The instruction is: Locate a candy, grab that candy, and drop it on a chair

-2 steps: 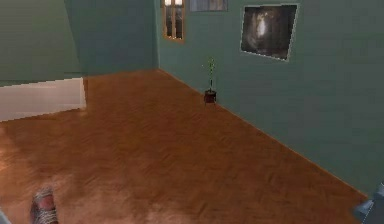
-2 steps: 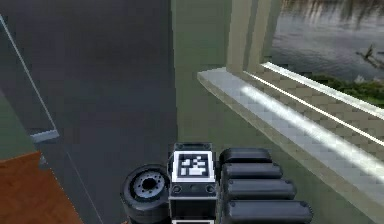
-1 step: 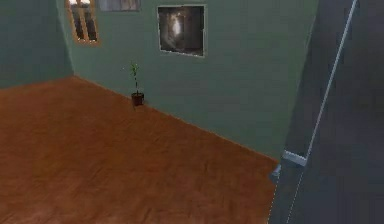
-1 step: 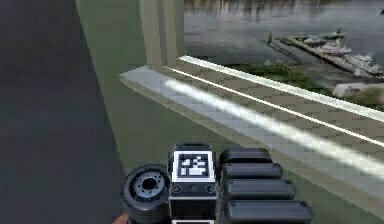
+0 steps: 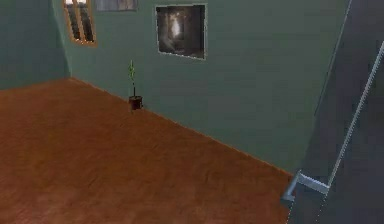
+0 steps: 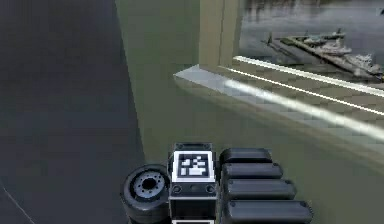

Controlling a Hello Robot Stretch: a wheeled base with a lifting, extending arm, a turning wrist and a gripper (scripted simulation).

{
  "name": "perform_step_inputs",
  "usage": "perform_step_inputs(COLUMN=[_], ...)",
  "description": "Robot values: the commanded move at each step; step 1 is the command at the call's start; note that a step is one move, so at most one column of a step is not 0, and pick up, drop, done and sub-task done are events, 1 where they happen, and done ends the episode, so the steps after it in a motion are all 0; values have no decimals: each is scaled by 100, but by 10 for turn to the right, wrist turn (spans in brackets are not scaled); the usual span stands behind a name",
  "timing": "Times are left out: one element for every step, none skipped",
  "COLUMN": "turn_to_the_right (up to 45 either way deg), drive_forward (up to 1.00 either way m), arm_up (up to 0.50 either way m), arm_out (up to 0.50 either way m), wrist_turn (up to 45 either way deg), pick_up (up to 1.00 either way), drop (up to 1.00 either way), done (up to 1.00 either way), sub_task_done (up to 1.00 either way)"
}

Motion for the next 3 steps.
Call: perform_step_inputs(turn_to_the_right=[-390,0,-450], drive_forward=[0,85,0], arm_up=[0,0,0], arm_out=[0,0,0], wrist_turn=[0,0,0], pick_up=[0,0,0], drop=[0,0,0], done=[0,0,0], sub_task_done=[0,0,0])
